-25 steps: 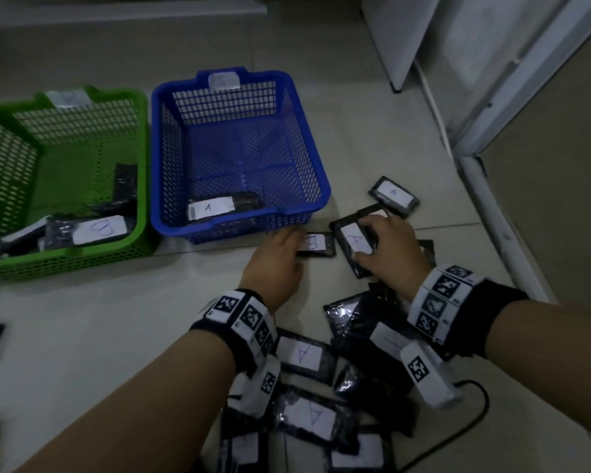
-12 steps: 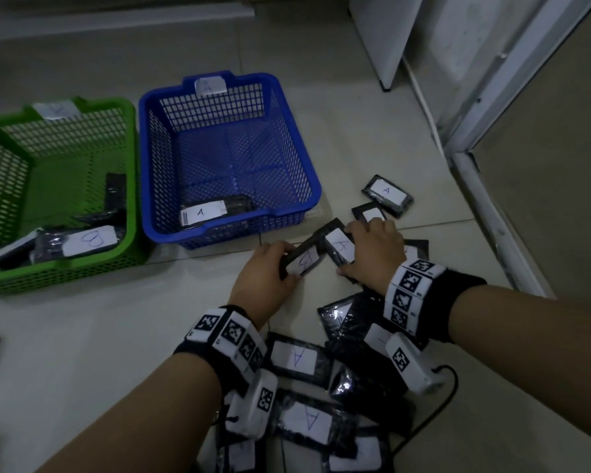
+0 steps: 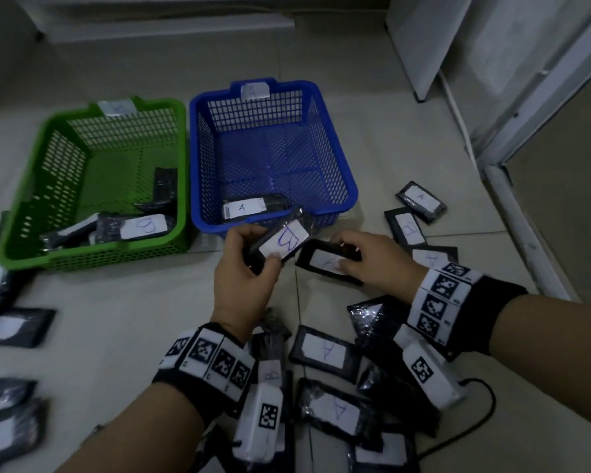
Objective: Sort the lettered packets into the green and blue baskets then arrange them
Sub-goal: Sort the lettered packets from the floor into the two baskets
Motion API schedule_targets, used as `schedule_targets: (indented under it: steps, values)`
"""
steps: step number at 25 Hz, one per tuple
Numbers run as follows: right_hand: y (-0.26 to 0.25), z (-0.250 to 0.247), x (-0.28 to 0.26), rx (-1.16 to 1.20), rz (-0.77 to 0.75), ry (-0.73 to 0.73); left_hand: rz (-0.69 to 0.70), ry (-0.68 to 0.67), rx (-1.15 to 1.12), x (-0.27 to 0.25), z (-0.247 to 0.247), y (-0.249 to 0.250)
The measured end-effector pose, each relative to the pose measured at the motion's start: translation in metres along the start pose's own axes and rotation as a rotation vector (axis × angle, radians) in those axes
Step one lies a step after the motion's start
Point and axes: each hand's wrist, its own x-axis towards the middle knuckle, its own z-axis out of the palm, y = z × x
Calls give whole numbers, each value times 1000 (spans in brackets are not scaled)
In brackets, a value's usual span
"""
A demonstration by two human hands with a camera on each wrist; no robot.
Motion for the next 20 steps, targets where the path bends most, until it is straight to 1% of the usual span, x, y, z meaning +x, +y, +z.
schedule_targets:
  steps: [4,5,7,9,11,13,17,20]
  values:
    - [-44,-1,10,290,-126,118,63,216,-134,18,-26,16]
    - [-55,-1,20,316,-174,154,65,264,-171,25,-35,18]
    - [-75,-1,42,291,-257,222,31,361,-242,41,-53,20]
    - [-93,-4,65,264,-272,267,-14,434,-262,56,-74,19]
    - [-106,-7,87,258,-227,298,-31,479,-177,69,-98,16]
    - [-108,-6,106,206,-145,288,-50,501,-6,78,-121,11]
    - [-102,11,131,64,-15,191,-84,469,229,74,-149,1]
    - [-100,19,133,-51,67,106,-109,423,378,68,-156,-7]
